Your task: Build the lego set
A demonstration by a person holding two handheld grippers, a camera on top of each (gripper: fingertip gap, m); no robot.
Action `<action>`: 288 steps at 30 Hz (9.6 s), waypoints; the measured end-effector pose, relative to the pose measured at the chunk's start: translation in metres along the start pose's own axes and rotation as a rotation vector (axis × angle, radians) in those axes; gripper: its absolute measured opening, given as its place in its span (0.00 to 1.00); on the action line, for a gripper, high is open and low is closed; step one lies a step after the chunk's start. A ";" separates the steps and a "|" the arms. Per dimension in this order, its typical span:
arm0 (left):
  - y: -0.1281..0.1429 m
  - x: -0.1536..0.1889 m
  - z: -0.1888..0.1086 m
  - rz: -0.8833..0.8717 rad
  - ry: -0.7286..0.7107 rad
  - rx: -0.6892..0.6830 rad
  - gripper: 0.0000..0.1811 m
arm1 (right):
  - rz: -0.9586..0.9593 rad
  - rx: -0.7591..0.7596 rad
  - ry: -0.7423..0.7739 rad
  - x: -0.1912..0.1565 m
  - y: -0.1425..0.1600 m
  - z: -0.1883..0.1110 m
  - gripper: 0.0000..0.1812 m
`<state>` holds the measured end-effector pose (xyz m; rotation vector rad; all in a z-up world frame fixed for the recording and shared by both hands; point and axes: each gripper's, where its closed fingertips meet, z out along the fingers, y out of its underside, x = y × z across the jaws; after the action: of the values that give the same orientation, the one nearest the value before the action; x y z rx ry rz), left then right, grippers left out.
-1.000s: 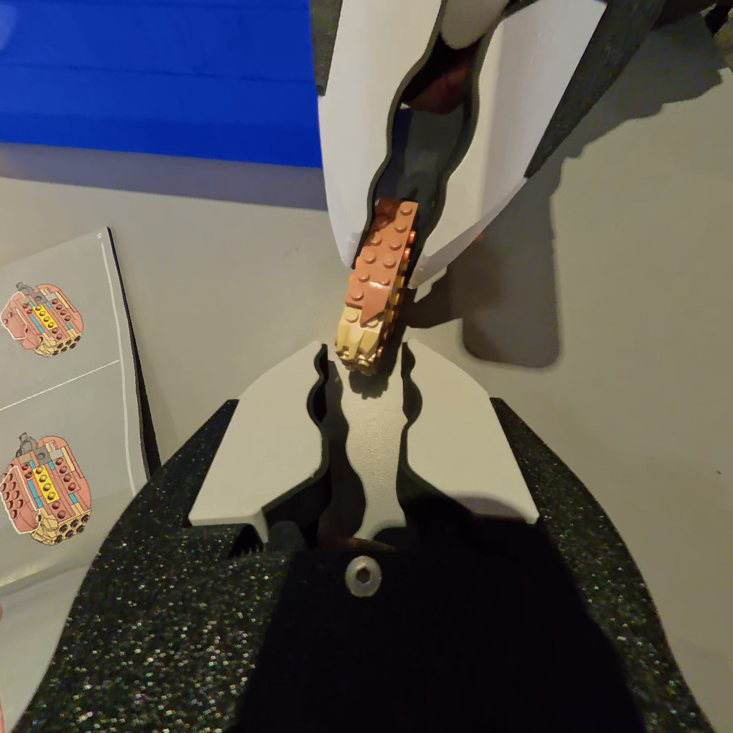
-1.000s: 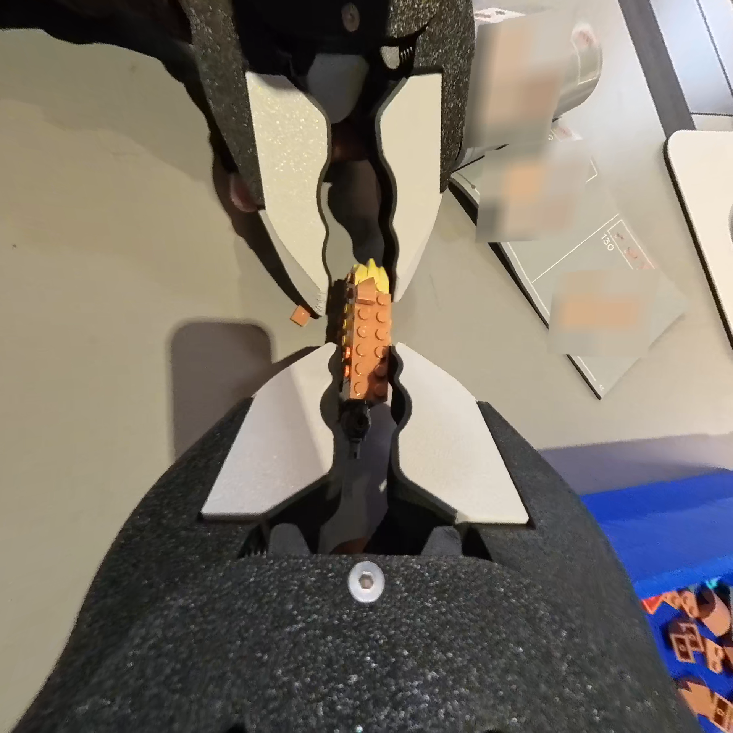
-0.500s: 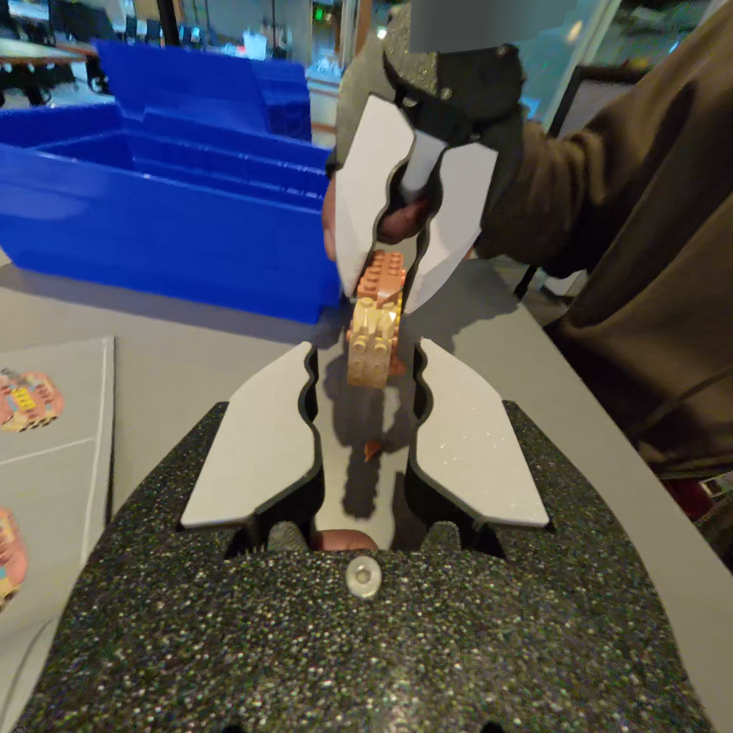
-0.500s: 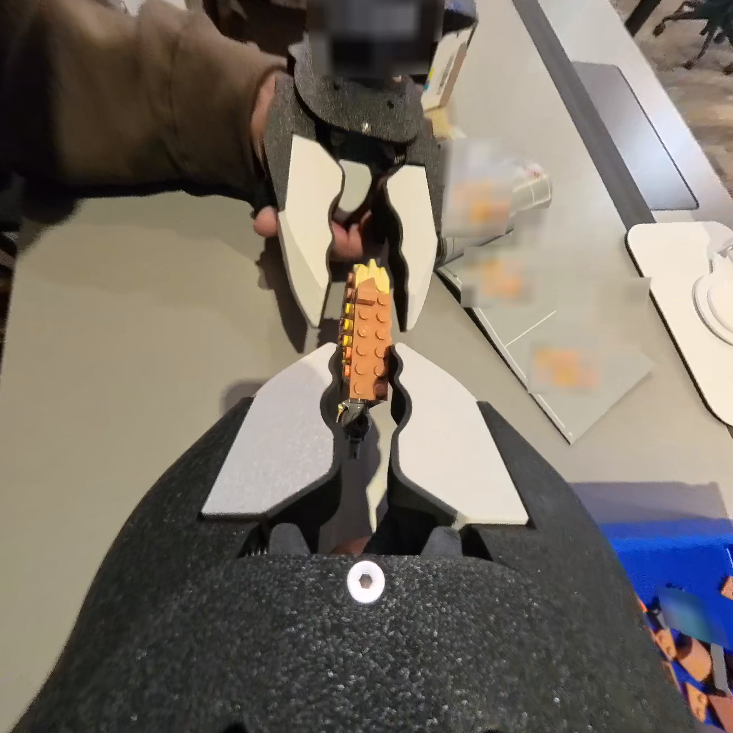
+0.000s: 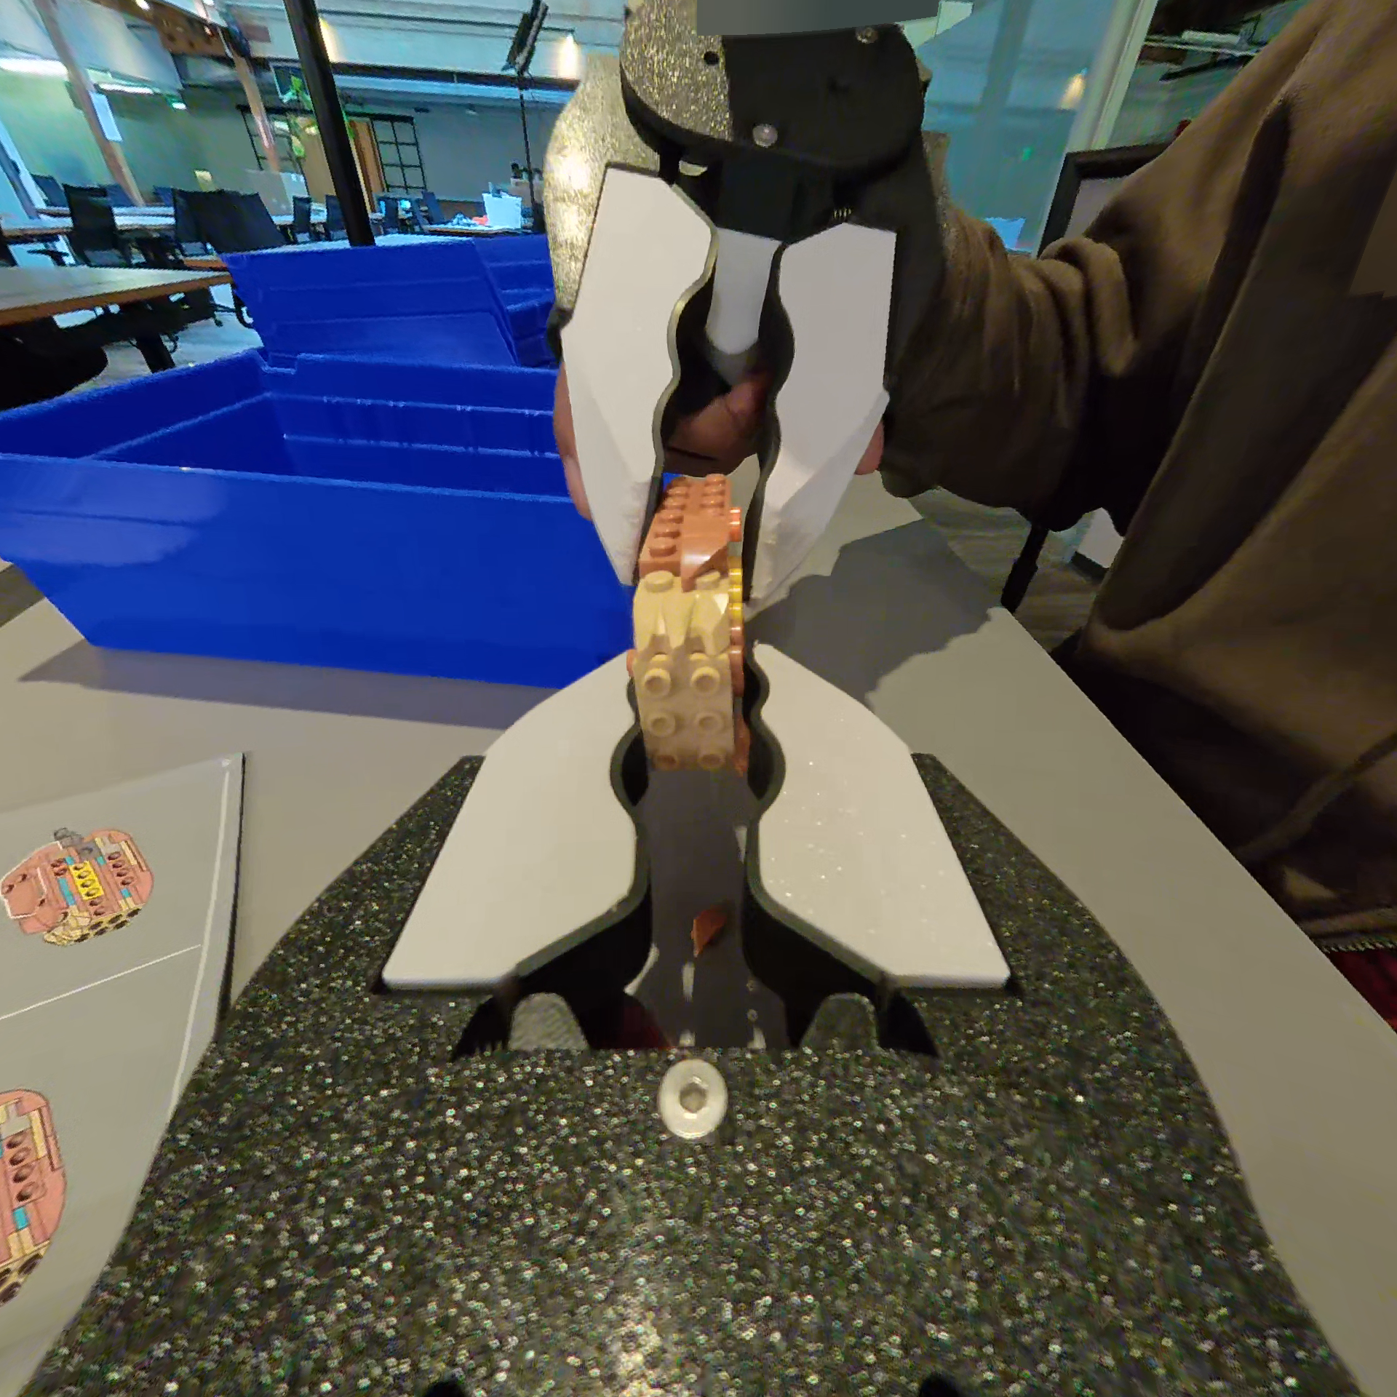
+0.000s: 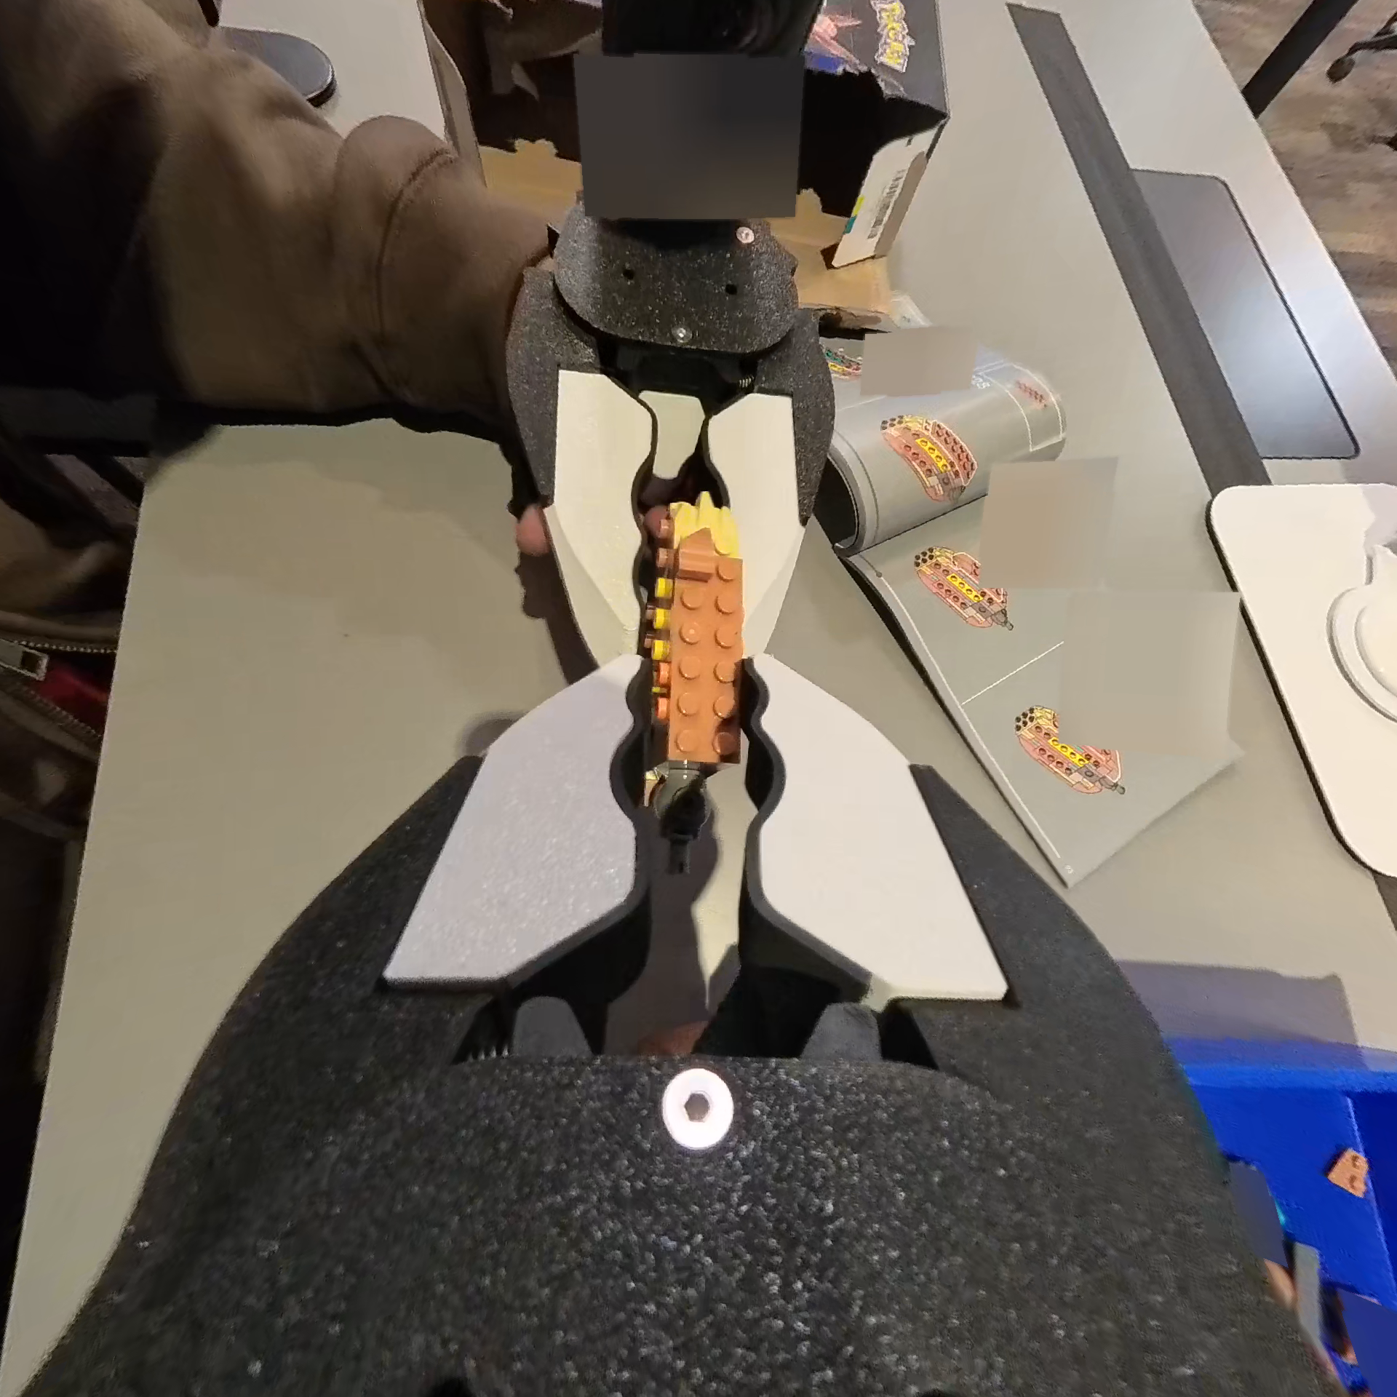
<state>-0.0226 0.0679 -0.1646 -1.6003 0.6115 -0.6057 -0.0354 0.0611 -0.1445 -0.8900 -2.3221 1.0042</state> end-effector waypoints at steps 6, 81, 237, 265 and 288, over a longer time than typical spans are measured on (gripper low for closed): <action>-0.009 -0.006 -0.004 -0.031 -0.028 0.036 0.12 | -0.077 0.009 0.106 0.011 -0.007 -0.005 0.15; -0.013 -0.034 -0.024 -0.072 -0.227 -0.067 0.12 | -1.022 -0.175 0.638 0.040 -0.028 0.029 0.31; 0.093 0.006 -0.015 0.091 -0.011 -0.611 0.12 | 0.118 0.104 0.316 -0.060 0.074 0.023 0.15; 0.097 0.040 -0.001 0.001 0.141 -0.661 0.11 | 0.171 0.160 0.277 -0.050 0.072 0.022 0.15; 0.041 -0.053 -0.034 0.300 -0.092 -0.569 0.26 | 0.182 0.152 0.212 -0.053 0.073 0.025 0.14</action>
<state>-0.0861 0.0765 -0.2040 -1.9943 0.9931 -0.1312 0.0133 0.0502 -0.2240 -1.1028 -1.9897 1.0859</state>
